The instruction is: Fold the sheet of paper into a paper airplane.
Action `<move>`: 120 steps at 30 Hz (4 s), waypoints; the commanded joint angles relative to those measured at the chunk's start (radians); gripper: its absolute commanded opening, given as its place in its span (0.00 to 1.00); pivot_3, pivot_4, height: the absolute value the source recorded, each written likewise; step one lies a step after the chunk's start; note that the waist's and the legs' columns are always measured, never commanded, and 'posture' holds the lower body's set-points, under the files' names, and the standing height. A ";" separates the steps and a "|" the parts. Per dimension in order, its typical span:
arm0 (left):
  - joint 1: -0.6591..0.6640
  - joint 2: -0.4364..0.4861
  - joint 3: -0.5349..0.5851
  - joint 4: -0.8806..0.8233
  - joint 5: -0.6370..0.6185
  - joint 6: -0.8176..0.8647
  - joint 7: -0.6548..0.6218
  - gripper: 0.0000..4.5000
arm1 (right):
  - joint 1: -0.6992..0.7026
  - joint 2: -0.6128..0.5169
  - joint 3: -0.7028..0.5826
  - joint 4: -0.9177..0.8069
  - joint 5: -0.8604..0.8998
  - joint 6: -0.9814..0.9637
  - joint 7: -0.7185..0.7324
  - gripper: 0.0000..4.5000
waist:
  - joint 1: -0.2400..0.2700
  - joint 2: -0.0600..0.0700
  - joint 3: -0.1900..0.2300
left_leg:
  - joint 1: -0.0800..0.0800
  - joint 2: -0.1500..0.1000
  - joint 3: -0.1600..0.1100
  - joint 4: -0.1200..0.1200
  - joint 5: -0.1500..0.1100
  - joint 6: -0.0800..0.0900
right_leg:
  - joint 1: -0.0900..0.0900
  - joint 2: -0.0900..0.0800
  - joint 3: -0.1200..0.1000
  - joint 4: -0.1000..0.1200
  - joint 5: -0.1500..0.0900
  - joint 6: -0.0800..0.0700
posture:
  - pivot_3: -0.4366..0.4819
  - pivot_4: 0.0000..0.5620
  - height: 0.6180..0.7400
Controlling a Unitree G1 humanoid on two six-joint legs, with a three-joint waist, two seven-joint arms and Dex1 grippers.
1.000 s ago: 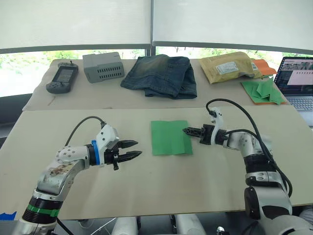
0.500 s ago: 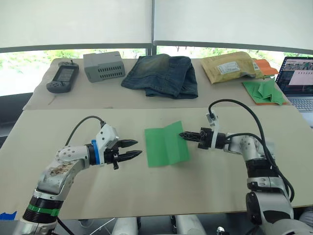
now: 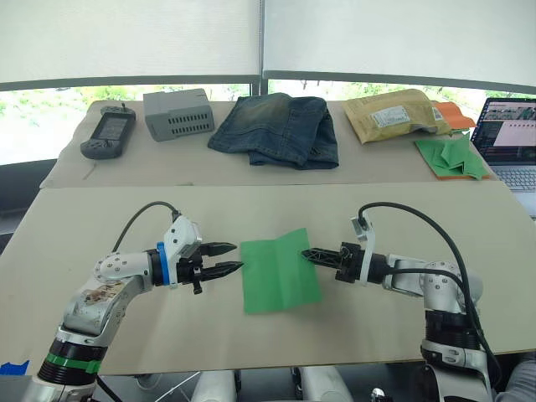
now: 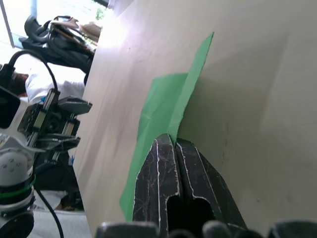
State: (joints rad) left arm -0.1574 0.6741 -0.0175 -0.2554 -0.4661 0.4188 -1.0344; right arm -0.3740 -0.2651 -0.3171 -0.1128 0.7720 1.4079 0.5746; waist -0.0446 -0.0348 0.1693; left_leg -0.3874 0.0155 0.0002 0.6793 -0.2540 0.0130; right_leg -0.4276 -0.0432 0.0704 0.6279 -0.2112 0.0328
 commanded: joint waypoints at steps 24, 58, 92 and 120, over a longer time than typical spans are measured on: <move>-0.111 -0.090 -0.136 0.049 0.071 -0.054 -0.017 0.48 | 0.106 -0.407 -0.037 -0.205 0.074 -0.261 0.263 0.50 | 0.002 0.000 0.000 | -0.002 -0.001 0.000 0.000 0.000 0.000 | 0.000 0.000 0.000 -0.003 -0.001 0.001 | 0.48 0.27 0.91; -0.147 -0.105 -0.312 0.115 0.282 0.084 0.057 0.00 | 0.137 -0.410 0.494 -0.073 -0.494 -1.003 0.399 0.02 | 0.007 0.001 0.000 | 0.002 -0.001 0.001 0.001 0.000 0.000 | 0.004 0.000 0.001 -0.001 0.000 0.002 | 0.48 0.27 0.91; -0.082 -0.063 -0.040 0.059 0.125 0.115 0.100 0.00 | -0.109 -0.147 0.716 0.250 -0.631 -1.117 0.470 0.02 | -0.001 0.001 0.000 | 0.004 0.000 0.000 0.001 0.000 0.000 | 0.002 0.000 0.000 0.001 0.002 -0.002 | 0.48 0.27 0.91; -0.091 -0.113 -0.243 0.128 0.240 -0.004 0.076 0.00 | -0.157 -0.111 0.634 0.371 -0.667 -1.114 0.366 0.02 | 0.005 0.001 0.000 | 0.006 -0.001 0.000 0.001 0.000 0.000 | 0.005 -0.001 0.000 0.001 0.002 -0.002 | 0.48 0.27 0.91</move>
State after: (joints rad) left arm -0.2527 0.5623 -0.2513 -0.1250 -0.2338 0.4166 -0.9551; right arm -0.5237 -0.3822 0.3284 0.2149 0.1309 0.2940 0.9673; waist -0.0401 -0.0342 0.1690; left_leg -0.3810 0.0145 0.0005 0.6802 -0.2539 0.0130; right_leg -0.4225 -0.0435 0.0706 0.6292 -0.2094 0.0306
